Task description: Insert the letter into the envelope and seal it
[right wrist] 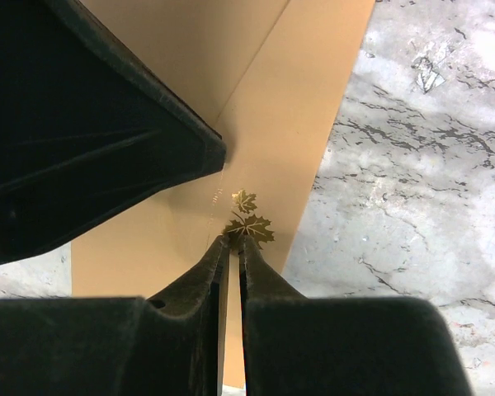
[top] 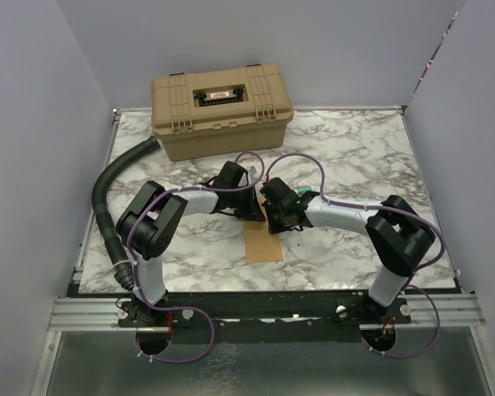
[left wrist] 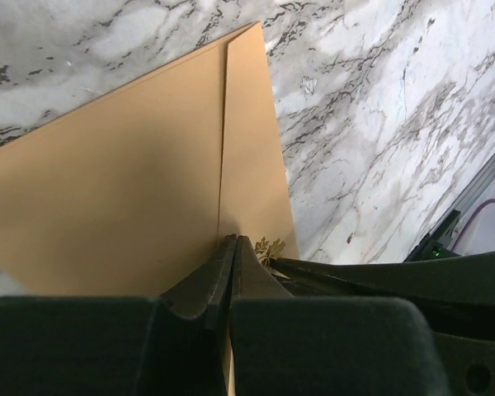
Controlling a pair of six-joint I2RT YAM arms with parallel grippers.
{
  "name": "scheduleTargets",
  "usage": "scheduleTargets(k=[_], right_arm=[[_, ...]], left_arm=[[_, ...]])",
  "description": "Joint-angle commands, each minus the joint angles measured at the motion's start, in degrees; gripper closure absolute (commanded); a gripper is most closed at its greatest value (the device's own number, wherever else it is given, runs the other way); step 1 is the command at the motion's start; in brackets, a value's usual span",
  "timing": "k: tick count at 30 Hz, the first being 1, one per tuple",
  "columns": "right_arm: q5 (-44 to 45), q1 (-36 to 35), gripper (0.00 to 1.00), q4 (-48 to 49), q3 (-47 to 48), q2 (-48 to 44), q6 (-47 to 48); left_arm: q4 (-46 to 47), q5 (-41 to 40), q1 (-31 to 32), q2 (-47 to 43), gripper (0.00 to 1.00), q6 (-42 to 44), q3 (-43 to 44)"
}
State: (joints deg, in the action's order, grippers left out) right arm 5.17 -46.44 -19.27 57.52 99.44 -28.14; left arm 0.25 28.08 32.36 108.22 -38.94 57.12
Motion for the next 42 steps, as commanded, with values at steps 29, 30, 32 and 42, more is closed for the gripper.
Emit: scheduleTargets(k=[29, 30, 32, 42], right_arm=[[1.53, -0.06, 0.93, -6.87, -0.16, 6.63, -3.61], [1.51, -0.06, 0.93, -6.53, -0.47, 6.52, -3.65], [1.42, -0.06, 0.93, -5.91, -0.96, 6.35, -3.51], [1.25, -0.06, 0.93, -3.88, -2.27, 6.12, -2.58]], left_arm=[[-12.96, 0.58, 2.79, -1.49, 1.00, 9.51, -8.28], [-12.27, -0.43, 2.47, -1.48, 1.00, 8.38, -8.56], [-10.78, -2.04, 1.72, -1.06, 1.00, 6.03, -9.12], [-1.44, -1.95, 0.12, -1.72, 1.00, -3.06, -10.31]])
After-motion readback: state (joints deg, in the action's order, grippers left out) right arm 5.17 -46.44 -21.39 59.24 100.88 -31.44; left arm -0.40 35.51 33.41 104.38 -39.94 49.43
